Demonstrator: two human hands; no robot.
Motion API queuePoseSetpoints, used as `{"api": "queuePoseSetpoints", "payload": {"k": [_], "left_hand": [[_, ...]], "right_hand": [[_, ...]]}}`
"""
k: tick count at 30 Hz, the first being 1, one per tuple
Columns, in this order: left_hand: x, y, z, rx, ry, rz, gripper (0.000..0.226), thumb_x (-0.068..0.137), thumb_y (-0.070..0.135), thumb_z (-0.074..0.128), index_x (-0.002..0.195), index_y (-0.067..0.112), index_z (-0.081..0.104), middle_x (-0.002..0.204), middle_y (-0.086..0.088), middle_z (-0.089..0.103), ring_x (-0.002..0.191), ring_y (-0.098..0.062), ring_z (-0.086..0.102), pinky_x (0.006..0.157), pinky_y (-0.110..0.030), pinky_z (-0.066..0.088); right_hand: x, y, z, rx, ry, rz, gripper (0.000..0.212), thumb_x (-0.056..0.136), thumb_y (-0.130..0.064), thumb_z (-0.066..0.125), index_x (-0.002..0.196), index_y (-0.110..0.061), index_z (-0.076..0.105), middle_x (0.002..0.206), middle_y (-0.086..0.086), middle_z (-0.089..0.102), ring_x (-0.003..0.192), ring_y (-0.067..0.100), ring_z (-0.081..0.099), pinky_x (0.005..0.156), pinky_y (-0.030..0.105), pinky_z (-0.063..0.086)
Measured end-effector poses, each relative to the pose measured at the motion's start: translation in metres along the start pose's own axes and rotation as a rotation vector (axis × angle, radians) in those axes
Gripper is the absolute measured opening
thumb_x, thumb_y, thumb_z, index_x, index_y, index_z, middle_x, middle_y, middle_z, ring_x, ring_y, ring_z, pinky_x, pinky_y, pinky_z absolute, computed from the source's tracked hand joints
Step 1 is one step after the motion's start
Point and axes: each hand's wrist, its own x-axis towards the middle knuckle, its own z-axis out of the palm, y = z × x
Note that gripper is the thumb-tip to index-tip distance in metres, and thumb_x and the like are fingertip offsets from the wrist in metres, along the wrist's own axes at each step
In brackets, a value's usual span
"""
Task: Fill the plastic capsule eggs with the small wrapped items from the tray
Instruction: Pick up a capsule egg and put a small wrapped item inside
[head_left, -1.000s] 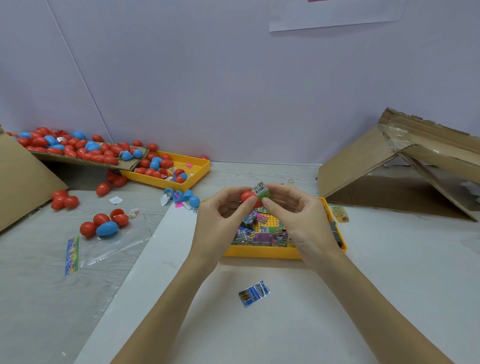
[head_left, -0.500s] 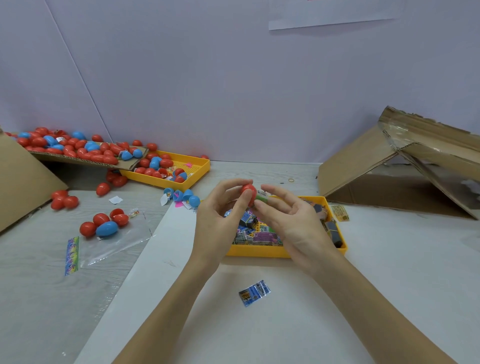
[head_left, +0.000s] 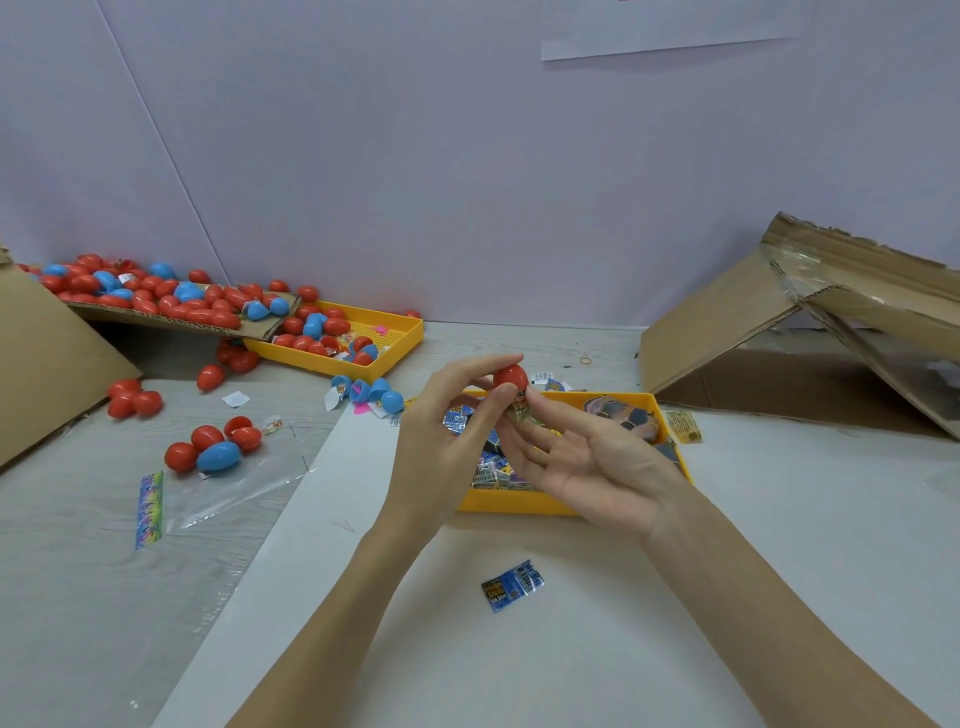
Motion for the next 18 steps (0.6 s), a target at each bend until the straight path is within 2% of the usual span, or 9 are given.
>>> {"api": "queuePoseSetpoints", "payload": {"k": [4, 9, 16, 18], "left_hand": [[0.0002, 0.0011, 0.0011, -0.039, 0.039, 0.004, 0.024, 0.097, 0.026, 0.063, 0.120, 0.023, 0.071, 0.114, 0.011, 0.072, 0.109, -0.017, 0.065, 0.087, -0.025, 0.055], [0.0003, 0.0018, 0.0029, -0.097, 0.065, -0.030, 0.020, 0.097, 0.027, 0.064, 0.114, 0.024, 0.073, 0.108, 0.012, 0.073, 0.105, -0.014, 0.067, 0.085, -0.019, 0.054], [-0.0009, 0.0022, 0.0038, -0.096, 0.049, -0.049, 0.016, 0.098, 0.030, 0.059, 0.106, 0.027, 0.073, 0.101, 0.007, 0.073, 0.104, -0.020, 0.067, 0.087, -0.029, 0.056], [-0.0015, 0.0025, 0.0051, -0.090, 0.049, -0.045, 0.017, 0.099, 0.028, 0.058, 0.106, 0.023, 0.073, 0.101, 0.008, 0.073, 0.103, -0.017, 0.068, 0.085, -0.026, 0.055]], "right_hand": [[0.0020, 0.0036, 0.0017, 0.032, 0.003, -0.012, 0.016, 0.084, -0.006, 0.076, 0.097, 0.002, 0.080, 0.118, 0.022, 0.071, 0.103, 0.028, 0.074, 0.081, 0.032, 0.062], [0.0030, 0.0080, 0.0047, 0.030, -0.005, -0.010, 0.017, 0.083, -0.011, 0.076, 0.095, 0.001, 0.080, 0.113, 0.019, 0.073, 0.100, 0.026, 0.075, 0.082, 0.031, 0.062], [0.0031, 0.0091, 0.0064, 0.014, 0.041, -0.036, 0.025, 0.079, -0.011, 0.078, 0.101, 0.001, 0.077, 0.116, 0.020, 0.070, 0.099, 0.027, 0.074, 0.081, 0.031, 0.063], [0.0031, 0.0089, 0.0068, -0.024, 0.048, -0.039, 0.021, 0.079, -0.013, 0.078, 0.097, -0.001, 0.080, 0.113, 0.019, 0.071, 0.099, 0.026, 0.073, 0.083, 0.030, 0.062]]}}
